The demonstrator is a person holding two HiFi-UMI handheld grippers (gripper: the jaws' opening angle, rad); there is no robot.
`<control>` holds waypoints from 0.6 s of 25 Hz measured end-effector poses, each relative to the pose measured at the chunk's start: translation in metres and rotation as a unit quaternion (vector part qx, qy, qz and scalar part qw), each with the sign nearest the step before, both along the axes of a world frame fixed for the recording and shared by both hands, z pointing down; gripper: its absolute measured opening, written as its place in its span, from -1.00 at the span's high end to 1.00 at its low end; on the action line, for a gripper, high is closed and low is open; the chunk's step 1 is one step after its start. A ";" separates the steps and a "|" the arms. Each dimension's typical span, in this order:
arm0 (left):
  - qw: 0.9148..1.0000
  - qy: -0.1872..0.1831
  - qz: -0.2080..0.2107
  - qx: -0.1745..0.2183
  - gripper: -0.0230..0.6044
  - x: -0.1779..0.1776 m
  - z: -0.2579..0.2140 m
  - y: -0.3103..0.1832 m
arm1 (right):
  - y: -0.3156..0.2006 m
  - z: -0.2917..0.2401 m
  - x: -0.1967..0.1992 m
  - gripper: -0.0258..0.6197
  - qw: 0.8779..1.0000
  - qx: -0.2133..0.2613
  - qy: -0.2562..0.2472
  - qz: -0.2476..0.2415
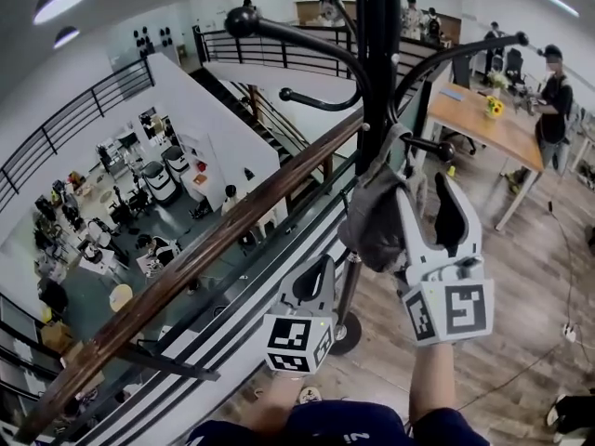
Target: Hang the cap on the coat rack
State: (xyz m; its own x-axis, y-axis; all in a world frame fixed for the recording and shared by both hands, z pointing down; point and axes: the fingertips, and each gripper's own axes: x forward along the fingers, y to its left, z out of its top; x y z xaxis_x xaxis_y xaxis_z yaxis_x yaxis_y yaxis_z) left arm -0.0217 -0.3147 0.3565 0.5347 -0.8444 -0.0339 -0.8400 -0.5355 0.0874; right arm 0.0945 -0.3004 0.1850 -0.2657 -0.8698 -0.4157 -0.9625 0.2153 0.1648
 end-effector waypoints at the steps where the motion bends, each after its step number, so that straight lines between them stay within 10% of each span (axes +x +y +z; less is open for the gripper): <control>1: 1.000 0.001 -0.001 -0.001 0.92 0.001 0.001 0.002 | 0.004 0.002 0.000 0.15 1.000 -0.002 0.003 -0.004; 15: 0.999 -0.012 0.031 0.006 0.91 0.019 0.024 0.040 | 0.041 0.076 0.021 0.08 0.998 -0.064 0.015 -0.003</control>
